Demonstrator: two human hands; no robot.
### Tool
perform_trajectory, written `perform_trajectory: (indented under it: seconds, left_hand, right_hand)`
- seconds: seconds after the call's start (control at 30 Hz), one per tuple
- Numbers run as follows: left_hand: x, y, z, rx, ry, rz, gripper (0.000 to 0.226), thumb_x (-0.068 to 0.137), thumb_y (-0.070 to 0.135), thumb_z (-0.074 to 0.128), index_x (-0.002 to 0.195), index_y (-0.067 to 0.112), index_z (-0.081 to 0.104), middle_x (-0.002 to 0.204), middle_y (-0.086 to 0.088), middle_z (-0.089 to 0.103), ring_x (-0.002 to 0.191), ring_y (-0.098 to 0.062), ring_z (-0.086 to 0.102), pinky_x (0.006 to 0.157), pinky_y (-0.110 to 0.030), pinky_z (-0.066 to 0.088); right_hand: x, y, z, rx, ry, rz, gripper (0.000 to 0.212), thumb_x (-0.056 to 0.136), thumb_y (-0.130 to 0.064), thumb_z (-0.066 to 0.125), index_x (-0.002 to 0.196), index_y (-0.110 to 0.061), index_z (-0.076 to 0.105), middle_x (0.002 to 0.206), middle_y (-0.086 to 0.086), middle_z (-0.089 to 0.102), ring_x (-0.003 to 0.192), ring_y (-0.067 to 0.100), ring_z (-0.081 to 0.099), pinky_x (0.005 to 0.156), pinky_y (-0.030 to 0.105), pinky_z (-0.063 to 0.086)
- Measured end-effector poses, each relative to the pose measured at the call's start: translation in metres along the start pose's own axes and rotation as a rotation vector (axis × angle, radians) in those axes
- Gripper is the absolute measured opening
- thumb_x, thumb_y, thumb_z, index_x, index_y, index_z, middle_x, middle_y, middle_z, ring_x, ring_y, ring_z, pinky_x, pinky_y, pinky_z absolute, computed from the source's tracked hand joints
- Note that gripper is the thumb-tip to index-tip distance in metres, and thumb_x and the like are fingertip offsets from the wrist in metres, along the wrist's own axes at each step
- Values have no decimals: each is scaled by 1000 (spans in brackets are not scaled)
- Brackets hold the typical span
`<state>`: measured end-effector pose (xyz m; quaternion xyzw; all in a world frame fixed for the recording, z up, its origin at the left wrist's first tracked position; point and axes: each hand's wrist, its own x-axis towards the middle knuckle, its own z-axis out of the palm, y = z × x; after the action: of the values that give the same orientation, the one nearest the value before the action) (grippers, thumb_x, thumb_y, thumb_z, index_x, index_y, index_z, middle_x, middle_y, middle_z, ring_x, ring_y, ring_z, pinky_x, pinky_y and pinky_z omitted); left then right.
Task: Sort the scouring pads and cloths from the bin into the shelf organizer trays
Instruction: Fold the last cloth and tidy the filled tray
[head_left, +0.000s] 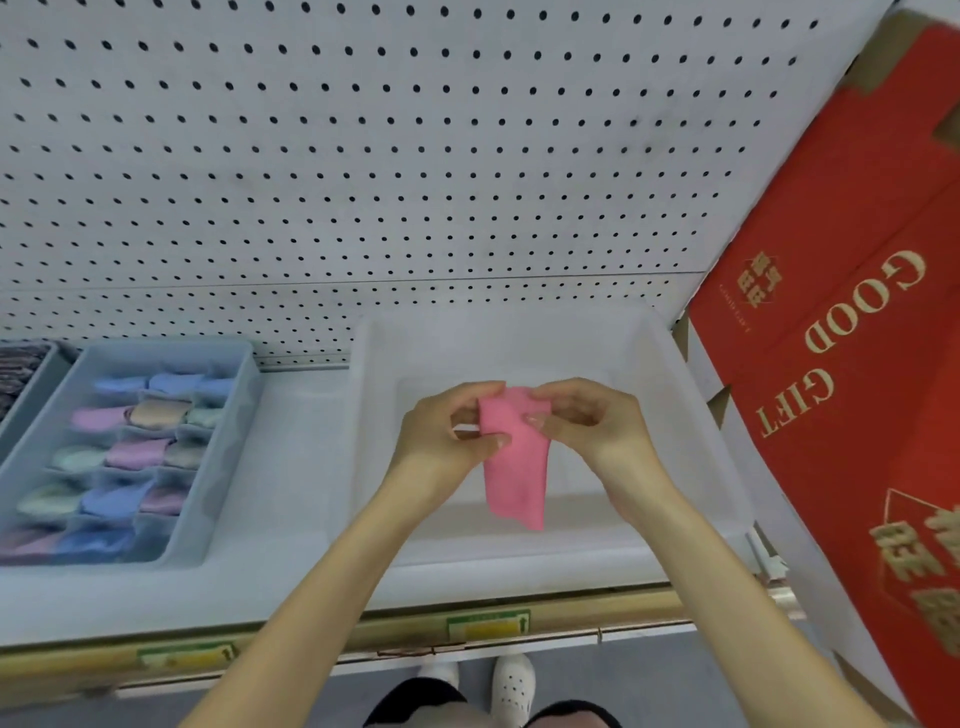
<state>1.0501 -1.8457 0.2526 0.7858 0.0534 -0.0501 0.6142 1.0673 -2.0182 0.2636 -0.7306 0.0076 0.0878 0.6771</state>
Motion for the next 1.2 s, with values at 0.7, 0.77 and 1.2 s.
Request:
perform_trajectory:
  seconds: [0.7, 0.77, 1.2]
  left_hand:
    - [-7, 36, -17, -225, -323, -76, 25, 94, 22, 58, 115, 10, 63, 100, -3, 74, 89, -17, 71, 66, -26, 54]
    - [-8, 36, -17, -233, -265, -64, 22, 96, 20, 56, 115, 11, 62, 100, -3, 74, 87, -17, 72, 64, -26, 55]
    - [-15, 21, -18, -400, -102, -62, 49, 92, 1, 59, 133, 18, 38, 102, -19, 72, 83, -31, 73, 67, -35, 59]
  right_hand:
    - [8, -53, 9, 107, -66, 64, 19, 89, -22, 65, 102, -9, 63, 88, 6, 69, 75, 16, 66, 66, 27, 53]
    - [2, -45, 5, 38, -183, 188, 42, 78, -37, 70, 106, -7, 63, 91, 10, 70, 78, 20, 68, 67, 30, 53]
    - [-11, -7, 7, 62, -150, -103, 23, 87, 8, 59, 82, -15, 57, 79, 10, 63, 63, 20, 57, 59, 27, 48]
